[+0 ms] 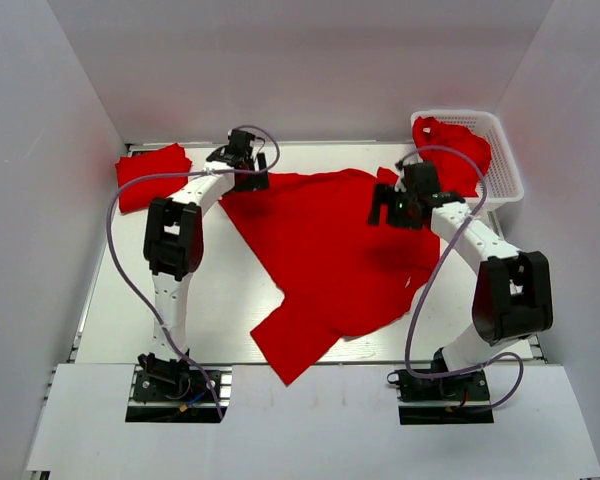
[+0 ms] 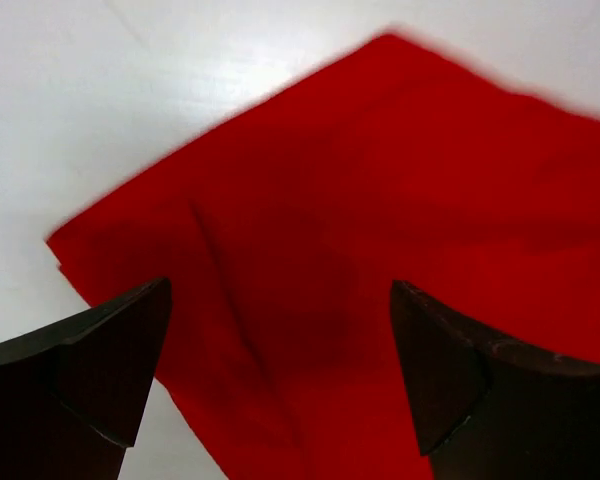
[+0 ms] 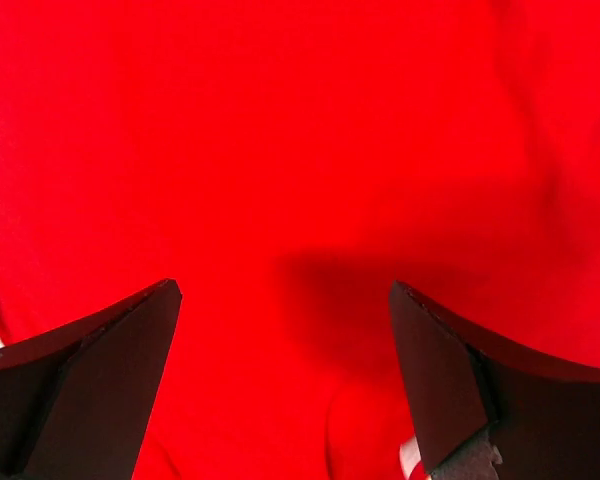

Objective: Fold and stack the t-shirts
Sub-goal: Flatten out the tshirt

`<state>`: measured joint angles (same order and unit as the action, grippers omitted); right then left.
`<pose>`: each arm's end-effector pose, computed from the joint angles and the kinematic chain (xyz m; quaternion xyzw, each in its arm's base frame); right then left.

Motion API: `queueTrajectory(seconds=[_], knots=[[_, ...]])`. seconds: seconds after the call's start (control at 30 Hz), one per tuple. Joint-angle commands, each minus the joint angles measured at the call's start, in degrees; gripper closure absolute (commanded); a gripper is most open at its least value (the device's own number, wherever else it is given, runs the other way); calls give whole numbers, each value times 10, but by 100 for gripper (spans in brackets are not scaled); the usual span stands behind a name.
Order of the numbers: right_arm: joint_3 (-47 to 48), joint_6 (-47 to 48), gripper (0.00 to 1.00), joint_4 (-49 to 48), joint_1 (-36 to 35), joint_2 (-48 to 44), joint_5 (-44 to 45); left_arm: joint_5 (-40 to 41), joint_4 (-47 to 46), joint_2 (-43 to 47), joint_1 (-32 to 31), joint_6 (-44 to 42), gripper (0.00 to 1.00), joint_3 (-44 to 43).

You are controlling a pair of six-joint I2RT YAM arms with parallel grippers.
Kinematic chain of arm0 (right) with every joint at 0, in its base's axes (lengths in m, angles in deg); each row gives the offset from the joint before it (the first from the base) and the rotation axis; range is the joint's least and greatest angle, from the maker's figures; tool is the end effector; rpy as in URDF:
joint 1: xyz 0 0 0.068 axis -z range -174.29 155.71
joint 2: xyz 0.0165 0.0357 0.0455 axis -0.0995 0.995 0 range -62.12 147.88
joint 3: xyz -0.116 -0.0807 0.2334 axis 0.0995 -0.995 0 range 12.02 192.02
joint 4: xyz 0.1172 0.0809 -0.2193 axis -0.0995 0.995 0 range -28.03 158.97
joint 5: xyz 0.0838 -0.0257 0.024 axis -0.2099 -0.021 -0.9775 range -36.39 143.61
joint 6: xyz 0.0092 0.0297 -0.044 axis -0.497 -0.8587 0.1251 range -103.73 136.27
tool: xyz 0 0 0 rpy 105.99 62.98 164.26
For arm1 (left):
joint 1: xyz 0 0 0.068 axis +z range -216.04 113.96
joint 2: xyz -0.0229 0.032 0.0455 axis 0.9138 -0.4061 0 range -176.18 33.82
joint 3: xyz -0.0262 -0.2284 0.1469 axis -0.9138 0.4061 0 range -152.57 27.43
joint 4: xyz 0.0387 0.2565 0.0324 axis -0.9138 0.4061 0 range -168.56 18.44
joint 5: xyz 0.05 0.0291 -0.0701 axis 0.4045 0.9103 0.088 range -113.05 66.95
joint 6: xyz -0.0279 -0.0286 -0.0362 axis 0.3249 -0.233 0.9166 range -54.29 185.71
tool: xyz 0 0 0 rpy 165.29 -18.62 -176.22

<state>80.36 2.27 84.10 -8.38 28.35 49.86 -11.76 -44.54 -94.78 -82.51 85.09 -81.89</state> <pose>0.3390 0.0875 0.2644 -0.0135 0.9209 0.1235 0.3695 0.4822 -0.1353 0.2084 -0.0549 0.9435 -0.0076 0.3268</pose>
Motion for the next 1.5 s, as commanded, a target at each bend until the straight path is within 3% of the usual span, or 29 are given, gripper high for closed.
queueTrajectory(seconds=[0.0, 0.17, 0.43, 0.5, 0.53, 0.6, 0.67, 0.77, 0.87, 1.0, 1.2, 1.37, 1.47], knots=[[-60, -43, 10, 12, 5, 5, -19, -23, 3, 32, 0, 4, 0, 75], [-80, -64, 10, -15, 6, 57, -50, -23, -9, 66, 12, 48, 0, 203], [37, -54, 10, 26, 8, 224, -35, -28, 11, 157, 12, 116, 0, 367], [152, -51, 10, 44, 8, 268, -35, -34, 24, 191, 5, 147, 0, 428], [152, -47, 10, 61, 9, 301, -36, -42, 31, 202, 5, 147, 0, 428], [252, -38, 10, 80, 8, 351, -45, -61, 31, 224, -2, 163, 0, 464], [334, -24, 10, 120, 8, 427, -63, -162, -16, 240, -2, 163, 0, 507], [562, -7, 10, 140, 13, 542, -84, -229, -18, 216, -8, 168, 0, 483], [637, -2, 10, 104, 19, 589, -97, -223, 2, 203, -15, 163, 0, 438], [624, 1, 10, 8, 24, 567, -115, -174, 65, 198, -21, 129, 0, 310], [603, 115, 10, 23, 22, 447, -93, -107, 110, 244, -21, 74, 0, 193], [484, 118, 10, 46, 16, 278, -111, -3, 186, 287, 5, 108, 0, 182], [373, 107, 10, 49, 3, 185, -108, 3, 191, 311, 28, 118, 0, 212]])
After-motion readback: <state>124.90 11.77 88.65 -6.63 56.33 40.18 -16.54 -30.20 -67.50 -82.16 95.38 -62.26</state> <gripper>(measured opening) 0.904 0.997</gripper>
